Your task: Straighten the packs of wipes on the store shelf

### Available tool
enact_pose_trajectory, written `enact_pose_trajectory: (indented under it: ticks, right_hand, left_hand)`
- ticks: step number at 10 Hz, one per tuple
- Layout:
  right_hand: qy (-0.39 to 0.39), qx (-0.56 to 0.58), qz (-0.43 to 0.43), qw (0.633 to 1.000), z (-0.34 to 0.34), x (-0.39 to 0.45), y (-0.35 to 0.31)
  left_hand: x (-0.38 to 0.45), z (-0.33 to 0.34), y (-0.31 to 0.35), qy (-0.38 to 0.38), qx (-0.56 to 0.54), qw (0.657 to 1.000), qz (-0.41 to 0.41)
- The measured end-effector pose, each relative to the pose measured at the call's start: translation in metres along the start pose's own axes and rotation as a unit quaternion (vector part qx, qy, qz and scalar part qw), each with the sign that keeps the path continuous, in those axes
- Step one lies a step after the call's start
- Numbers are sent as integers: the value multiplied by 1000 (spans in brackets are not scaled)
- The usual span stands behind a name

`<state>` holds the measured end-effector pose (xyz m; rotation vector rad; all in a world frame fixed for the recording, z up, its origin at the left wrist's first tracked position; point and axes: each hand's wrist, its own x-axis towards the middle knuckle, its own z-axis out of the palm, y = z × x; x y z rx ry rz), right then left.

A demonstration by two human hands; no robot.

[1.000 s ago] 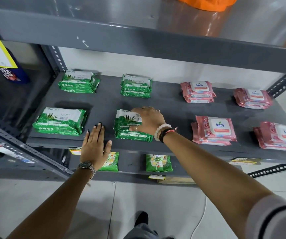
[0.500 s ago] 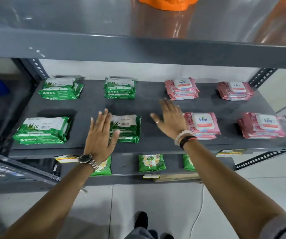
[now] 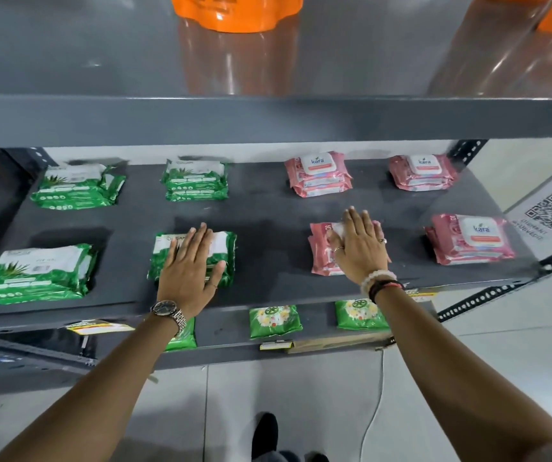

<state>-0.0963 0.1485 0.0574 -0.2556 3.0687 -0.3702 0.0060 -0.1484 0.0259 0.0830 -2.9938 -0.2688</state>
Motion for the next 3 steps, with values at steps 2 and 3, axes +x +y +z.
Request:
enact_pose_trajectory:
  ticks: [2, 3]
  right_hand:
    - [-16, -4, 1, 1000, 0, 1, 1]
    - [-30, 6, -13, 999, -10, -1, 0]
  left_hand:
    - [-1, -4, 3, -14, -2, 1000, -6]
    - [-3, -9, 6, -23, 3, 1000, -1]
